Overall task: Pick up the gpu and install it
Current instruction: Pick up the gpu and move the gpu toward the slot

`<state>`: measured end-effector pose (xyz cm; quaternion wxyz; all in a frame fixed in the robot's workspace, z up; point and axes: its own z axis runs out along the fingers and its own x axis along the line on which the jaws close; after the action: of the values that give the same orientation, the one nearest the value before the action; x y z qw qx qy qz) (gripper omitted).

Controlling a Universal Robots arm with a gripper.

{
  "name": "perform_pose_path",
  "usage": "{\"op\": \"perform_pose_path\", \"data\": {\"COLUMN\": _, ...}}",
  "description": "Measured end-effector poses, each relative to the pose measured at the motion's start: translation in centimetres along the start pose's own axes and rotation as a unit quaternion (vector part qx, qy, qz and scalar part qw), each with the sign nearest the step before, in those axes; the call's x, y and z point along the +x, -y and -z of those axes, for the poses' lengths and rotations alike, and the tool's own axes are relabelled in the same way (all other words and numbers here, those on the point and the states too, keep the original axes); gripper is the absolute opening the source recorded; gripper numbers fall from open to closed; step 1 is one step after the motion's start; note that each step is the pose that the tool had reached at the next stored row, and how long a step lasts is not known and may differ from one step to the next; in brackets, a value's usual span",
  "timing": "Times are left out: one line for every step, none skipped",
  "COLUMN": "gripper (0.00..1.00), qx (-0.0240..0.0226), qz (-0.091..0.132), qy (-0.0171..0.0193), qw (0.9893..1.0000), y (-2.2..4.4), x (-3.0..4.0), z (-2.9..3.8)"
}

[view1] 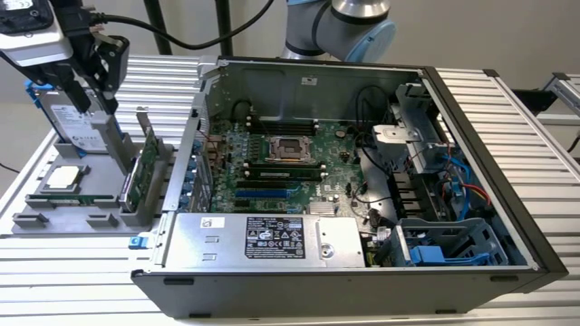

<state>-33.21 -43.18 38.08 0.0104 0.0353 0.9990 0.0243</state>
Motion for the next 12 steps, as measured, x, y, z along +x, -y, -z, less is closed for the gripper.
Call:
{"op": "perform_pose_path", "data": {"gripper": 1.00, "qx": 0.0000, "qz": 0.000, "qy": 0.0000, "qw": 1.0000, "y": 0.00, "x": 0.00, "z": -0.04}}
{"op": "perform_pose_path", "data": {"gripper": 1.00, "qx": 0.0000, "qz": 0.000, "qy": 0.0000, "qw": 1.0000, "y": 0.01, "x": 0.01, "z": -0.10}}
{"op": "perform_pose_path", "data": {"gripper": 1.00, "qx": 0.0000, "qz": 0.000, "qy": 0.0000, "qw": 1.0000, "y": 0.01, "x": 0.01, "z": -0.15}}
{"op": "perform_pose_path", "data": {"gripper": 1.00, "qx": 0.0000, "qz": 0.000, "qy": 0.0000, "qw": 1.0000, "y": 0.01, "x": 0.00, "z": -0.21}}
{"op": "perform_pose_path", "data": {"gripper": 1.00, "qx": 0.0000, "qz": 0.000, "qy": 0.0000, "qw": 1.0000, "y": 0.01, "x": 0.01, "z": -0.26}}
{"op": "perform_pose_path", "data": {"gripper": 1.00, "qx": 0.0000, "qz": 0.000, "qy": 0.0000, "qw": 1.0000, "y": 0.01, "x": 0.02, "z": -0.31}}
{"op": "perform_pose_path", "data": {"gripper": 1.00, "qx": 0.0000, "qz": 0.000, "qy": 0.0000, "qw": 1.0000, "y": 0.01, "x": 0.02, "z": -0.36}}
{"op": "perform_pose_path", "data": {"gripper": 1.00, "qx": 0.0000, "qz": 0.000, "qy": 0.0000, "qw": 1.0000, "y": 0.01, "x": 0.02, "z": -0.41}}
{"op": "perform_pose_path", "data": {"gripper": 1.00, "qx": 0.0000, "qz": 0.000, "qy": 0.0000, "qw": 1.0000, "y": 0.02, "x": 0.02, "z": -0.48}}
{"op": "perform_pose_path", "data": {"gripper": 1.00, "qx": 0.0000, "qz": 0.000, "qy": 0.0000, "qw": 1.0000, "y": 0.03, "x": 0.02, "z": -0.53}}
{"op": "perform_pose_path", "data": {"gripper": 1.00, "qx": 0.0000, "qz": 0.000, "qy": 0.0000, "qw": 1.0000, "y": 0.03, "x": 0.01, "z": -0.59}}
{"op": "perform_pose_path", "data": {"gripper": 1.00, "qx": 0.0001, "qz": 0.000, "qy": -0.0001, "qw": 1.0000, "y": 0.03, "x": 0.01, "z": -0.64}}
